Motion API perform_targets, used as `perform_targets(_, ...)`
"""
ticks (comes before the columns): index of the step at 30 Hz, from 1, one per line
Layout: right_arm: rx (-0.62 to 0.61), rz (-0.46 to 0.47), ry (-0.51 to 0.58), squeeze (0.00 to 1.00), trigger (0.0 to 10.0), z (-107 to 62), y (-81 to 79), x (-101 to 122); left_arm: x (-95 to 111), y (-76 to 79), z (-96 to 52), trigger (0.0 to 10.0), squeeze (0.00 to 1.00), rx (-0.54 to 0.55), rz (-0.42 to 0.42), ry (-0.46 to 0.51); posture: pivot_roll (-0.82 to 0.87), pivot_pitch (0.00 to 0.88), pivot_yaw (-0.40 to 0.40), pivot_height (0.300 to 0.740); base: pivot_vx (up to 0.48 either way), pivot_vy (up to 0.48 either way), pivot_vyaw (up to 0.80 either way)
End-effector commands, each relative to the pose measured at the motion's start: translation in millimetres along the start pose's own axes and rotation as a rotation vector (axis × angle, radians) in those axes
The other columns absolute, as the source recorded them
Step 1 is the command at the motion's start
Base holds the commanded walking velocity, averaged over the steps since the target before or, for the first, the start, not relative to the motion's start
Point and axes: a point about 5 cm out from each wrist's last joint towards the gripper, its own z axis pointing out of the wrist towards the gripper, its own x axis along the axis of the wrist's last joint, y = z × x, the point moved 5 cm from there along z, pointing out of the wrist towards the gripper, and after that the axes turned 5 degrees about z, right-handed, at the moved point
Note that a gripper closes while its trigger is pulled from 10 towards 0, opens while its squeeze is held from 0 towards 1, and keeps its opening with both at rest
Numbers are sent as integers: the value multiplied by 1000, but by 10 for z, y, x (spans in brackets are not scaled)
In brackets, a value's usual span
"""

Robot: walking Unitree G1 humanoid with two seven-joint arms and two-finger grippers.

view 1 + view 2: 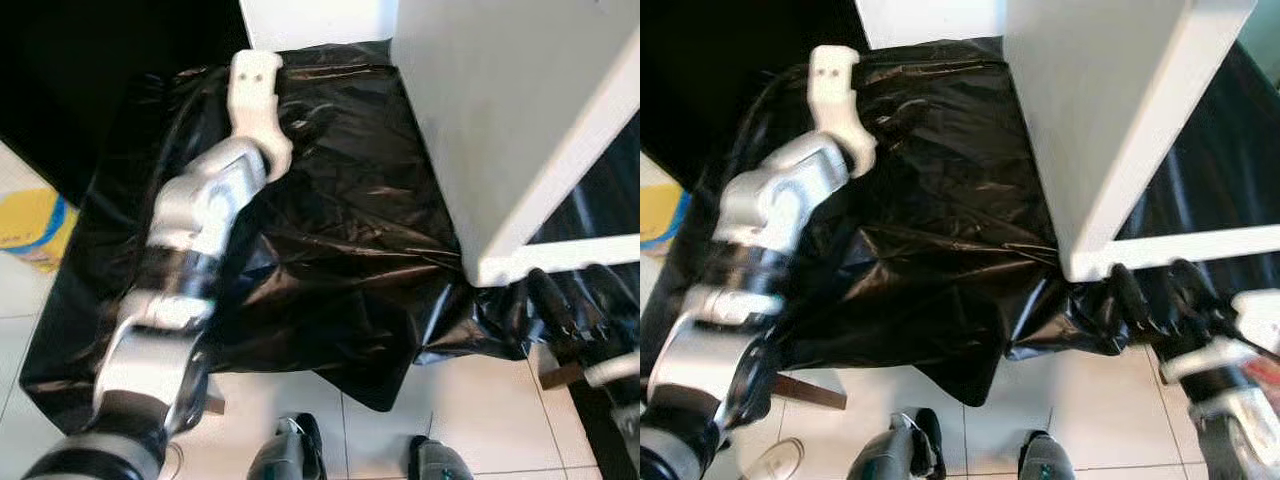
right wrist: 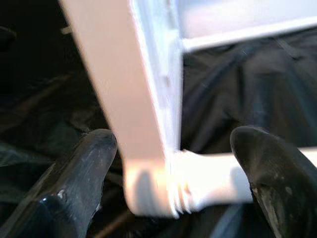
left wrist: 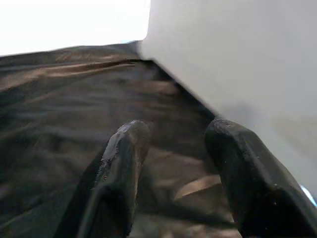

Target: Building children table

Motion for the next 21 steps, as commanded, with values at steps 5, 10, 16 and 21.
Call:
perform_targets(5, 71, -14, -33, 0, 10000, 66, -52, -118, 28, 318, -159, 10000, 0, -250, 77, 28, -122, 182, 95, 740, 0, 0, 0)
perform_targets(10, 104, -27, -32, 0, 10000, 169, -62, -137, 4, 446, -283, 10000, 0, -318, 133, 35, -112, 174, 79, 740, 0, 0, 0)
perform_targets(16, 92, -47, -32, 0, 10000, 285, -95, -199, -53, 649, -460, 10000, 0, -419, 150, 41, -108, 166, 74, 740, 0, 0, 0)
perform_targets(21, 96, -41, -20, 0, 10000, 379, -246, -307, -185, 852, -635, 10000, 0, -516, 125, 11, -106, 160, 70, 740, 0, 0, 0)
